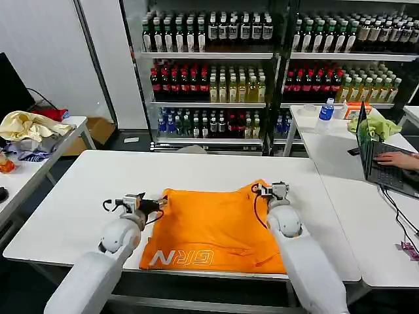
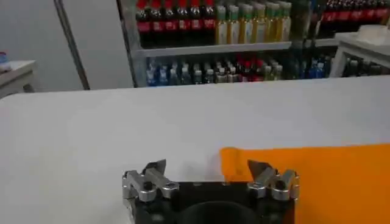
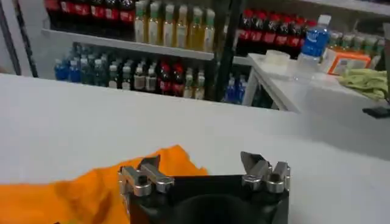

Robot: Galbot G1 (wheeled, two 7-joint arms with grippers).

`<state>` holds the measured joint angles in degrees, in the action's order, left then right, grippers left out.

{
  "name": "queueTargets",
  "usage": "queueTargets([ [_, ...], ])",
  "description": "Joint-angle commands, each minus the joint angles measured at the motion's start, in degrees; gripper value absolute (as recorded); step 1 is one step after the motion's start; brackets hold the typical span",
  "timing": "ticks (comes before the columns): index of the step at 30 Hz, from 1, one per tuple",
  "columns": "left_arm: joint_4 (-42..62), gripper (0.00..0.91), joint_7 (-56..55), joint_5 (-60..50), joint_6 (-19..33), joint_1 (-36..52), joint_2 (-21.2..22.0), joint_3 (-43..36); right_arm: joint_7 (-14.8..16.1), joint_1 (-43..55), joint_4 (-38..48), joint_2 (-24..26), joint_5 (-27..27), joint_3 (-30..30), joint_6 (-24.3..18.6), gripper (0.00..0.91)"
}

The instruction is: Fold and organize the clothes.

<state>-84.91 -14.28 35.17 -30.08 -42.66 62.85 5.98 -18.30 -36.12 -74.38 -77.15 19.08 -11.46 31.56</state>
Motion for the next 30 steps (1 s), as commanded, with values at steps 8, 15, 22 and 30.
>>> queueTargets([
  [8, 10.15, 0.907, 0.33, -1.19, 0.68, 7.34, 3.85, -4.77, 0.46, 7.48, 14.05, -5.18, 0.50, 0.61, 0.37, 0.907],
  [15, 11.11, 0.232, 2.14, -1.51, 0.38, 6.94, 4.48, -6.29, 0.85, 7.06, 14.22, -5.23, 0.86, 0.44, 0.73, 0.907],
  [22, 10.86, 0.010, 3.99, -2.75, 0.50, 5.66, 4.66, -6.48, 1.02, 5.59, 12.99, -4.73, 1.37, 0.58, 0.56, 0.000],
  [30, 9.14, 0.010, 4.27, -2.51, 0.93, 4.79, 3.96, -6.04, 0.25, 2.54, 6.80, -4.05, 1.39, 1.01, -1.82, 0.000],
])
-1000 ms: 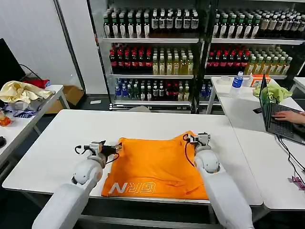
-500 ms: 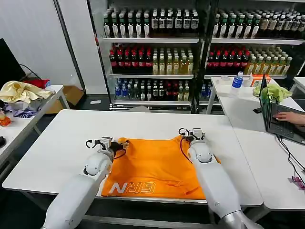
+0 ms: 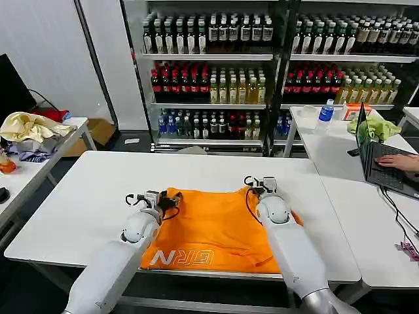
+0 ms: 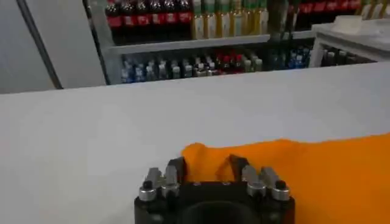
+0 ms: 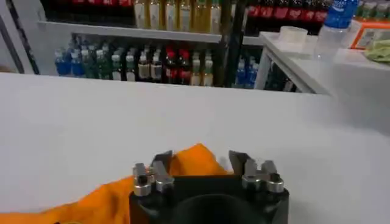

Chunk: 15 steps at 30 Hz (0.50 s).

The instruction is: Fold and organize the clothes.

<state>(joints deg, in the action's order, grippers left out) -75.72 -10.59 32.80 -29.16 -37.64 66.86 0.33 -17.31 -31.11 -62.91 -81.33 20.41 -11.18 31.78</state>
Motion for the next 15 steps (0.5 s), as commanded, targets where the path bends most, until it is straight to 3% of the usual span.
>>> queueTargets([
  [1, -0.39, 0.010, 0.59, -0.11, 0.11, -0.37, -0.25, -0.34, -0.74, -3.00, -6.56, 0.32, 0.10, 0.85, -2.16, 0.000],
  [9, -5.99, 0.010, 0.65, 0.03, 0.66, -2.96, -2.77, 2.18, -2.18, -5.48, -14.62, 2.83, 2.81, 1.30, -1.69, 0.000],
  [15, -10.29, 0.010, 0.43, 0.00, 1.24, -4.81, -4.11, 3.31, -3.87, -7.24, -19.68, 3.77, 4.71, 0.13, -4.15, 0.000],
])
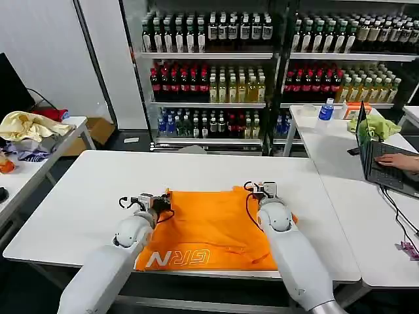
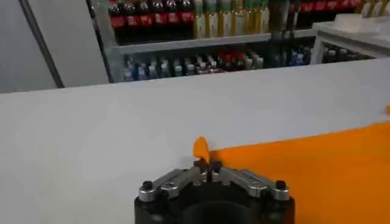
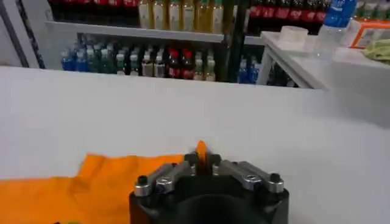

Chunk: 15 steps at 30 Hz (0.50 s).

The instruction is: Fold and organize the clothes.

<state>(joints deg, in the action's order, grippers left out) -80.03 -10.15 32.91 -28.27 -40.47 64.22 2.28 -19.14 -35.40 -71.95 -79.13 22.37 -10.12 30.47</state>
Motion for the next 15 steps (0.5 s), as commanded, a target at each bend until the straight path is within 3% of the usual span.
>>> queueTargets([
  [1, -6.72, 0.010, -0.07, -0.15, 0.36, -2.31, -1.64, 1.65, -2.29, -3.27, -12.15, 1.81, 2.85, -1.03, -2.98, 0.000],
  [15, -20.12, 0.010, 0.30, 0.49, -0.31, -10.97, -5.05, 5.18, -3.52, -11.80, -30.21, 5.95, 2.86, -2.40, -0.35, 0.000],
])
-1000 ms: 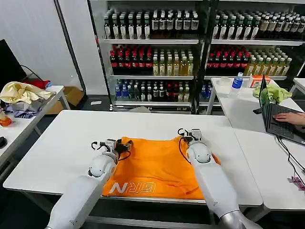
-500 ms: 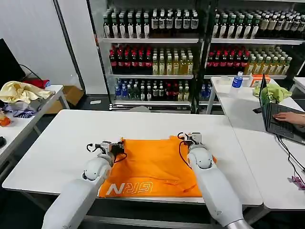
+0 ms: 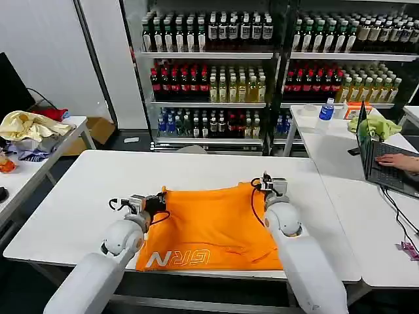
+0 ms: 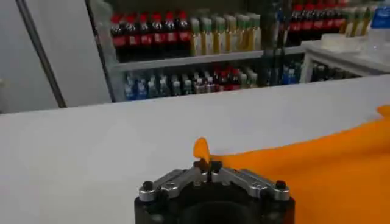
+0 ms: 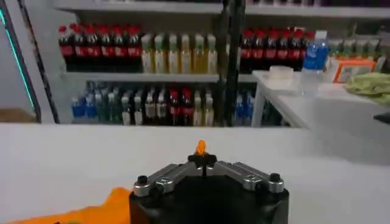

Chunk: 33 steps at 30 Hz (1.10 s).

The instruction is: Fold and organize the clothes.

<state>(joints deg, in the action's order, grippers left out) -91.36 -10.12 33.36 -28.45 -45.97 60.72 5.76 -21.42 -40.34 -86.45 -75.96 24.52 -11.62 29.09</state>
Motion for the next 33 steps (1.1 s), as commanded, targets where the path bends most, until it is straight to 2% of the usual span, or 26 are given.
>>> queueTargets([
  [1, -9.64, 0.010, 0.43, 0.05, -0.21, -6.16, -1.94, 1.93, -1.35, -8.16, -17.11, 3.30, 0.86, -1.10, 1.23, 0.000],
  [10, -15.49, 0.010, 1.07, 0.85, -1.77, -12.42, -4.54, 4.67, -1.94, -17.40, -23.68, 4.88, 0.61, -2.62, 2.00, 0.000],
  [20, -18.75, 0.010, 1.64, -0.11, -2.31, -19.61, -5.03, 8.34, -1.16, -25.82, -28.30, 6.65, 0.06, -5.76, 3.83, 0.000],
  [33, -18.51, 0.010, 2.09, -2.23, -2.30, -22.99, -4.68, 9.52, -1.74, -27.81, -27.66, 5.17, 0.12, -6.23, 4.01, 0.000],
])
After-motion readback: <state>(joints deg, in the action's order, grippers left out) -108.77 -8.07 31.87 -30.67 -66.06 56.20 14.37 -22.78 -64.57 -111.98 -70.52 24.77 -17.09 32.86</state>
